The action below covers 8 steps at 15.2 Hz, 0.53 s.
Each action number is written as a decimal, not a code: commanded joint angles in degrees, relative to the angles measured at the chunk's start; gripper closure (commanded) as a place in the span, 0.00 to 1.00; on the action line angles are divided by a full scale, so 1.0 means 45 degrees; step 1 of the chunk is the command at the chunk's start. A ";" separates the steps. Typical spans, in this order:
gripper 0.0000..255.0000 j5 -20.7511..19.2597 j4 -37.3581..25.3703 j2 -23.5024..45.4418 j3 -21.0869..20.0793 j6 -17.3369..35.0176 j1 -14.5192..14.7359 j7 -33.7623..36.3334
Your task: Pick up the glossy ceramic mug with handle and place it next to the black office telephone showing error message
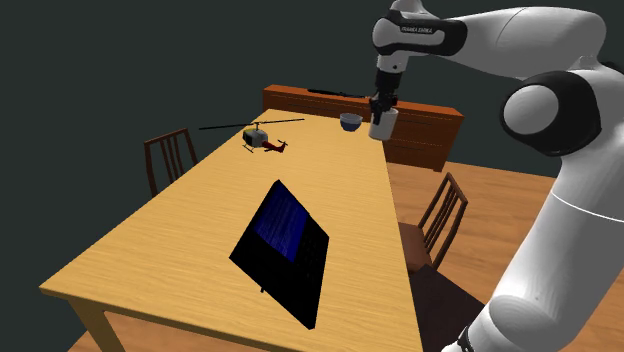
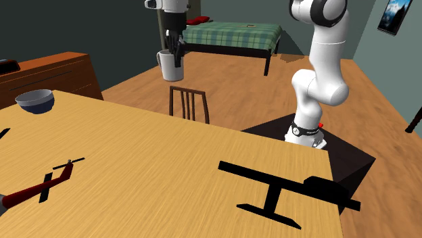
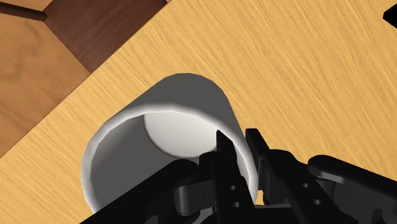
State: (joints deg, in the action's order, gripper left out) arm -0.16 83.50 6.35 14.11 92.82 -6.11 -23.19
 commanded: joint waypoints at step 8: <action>1.00 -0.0394 0.0957 -0.0818 -0.1208 0.0083 0.1491 0.2692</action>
State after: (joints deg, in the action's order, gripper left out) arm -1.71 86.85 3.08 9.52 92.69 -0.38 -12.99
